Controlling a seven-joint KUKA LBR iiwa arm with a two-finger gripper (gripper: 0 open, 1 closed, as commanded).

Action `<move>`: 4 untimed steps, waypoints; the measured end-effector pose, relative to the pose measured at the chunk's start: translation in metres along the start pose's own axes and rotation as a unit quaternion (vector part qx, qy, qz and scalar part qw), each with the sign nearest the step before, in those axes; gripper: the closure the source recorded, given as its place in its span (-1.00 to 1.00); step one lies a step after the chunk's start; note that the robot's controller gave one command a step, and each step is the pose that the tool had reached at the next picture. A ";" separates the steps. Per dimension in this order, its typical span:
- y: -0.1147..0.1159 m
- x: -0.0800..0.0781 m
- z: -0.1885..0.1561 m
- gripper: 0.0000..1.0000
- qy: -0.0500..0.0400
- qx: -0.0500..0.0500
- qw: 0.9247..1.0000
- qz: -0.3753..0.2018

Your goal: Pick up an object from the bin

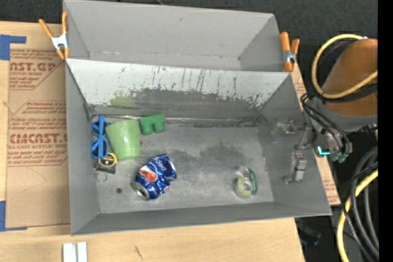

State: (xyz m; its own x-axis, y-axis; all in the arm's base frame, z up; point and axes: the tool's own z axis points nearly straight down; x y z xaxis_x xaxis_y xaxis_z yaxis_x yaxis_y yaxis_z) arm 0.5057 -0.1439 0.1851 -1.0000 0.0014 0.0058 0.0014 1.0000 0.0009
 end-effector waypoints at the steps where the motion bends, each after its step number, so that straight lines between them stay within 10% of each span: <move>1: 0.019 0.017 0.117 -1.00 -0.007 0.001 0.997 -0.079; 2: 0.050 0.011 0.116 -1.00 -0.003 0.000 0.995 0.098; 3: 0.049 0.011 0.116 1.00 -0.003 0.000 0.995 0.098; 4: 0.049 0.011 0.116 -1.00 -0.003 0.000 0.995 0.098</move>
Offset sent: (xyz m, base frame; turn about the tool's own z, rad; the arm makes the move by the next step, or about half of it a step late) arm -0.0198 0.0173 -0.1151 -0.1579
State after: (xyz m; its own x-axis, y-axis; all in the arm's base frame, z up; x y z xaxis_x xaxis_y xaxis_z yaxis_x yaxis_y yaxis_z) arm 0.4942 -0.0946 0.0694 -0.9805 0.1965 0.0004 0.1965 0.9805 -0.0005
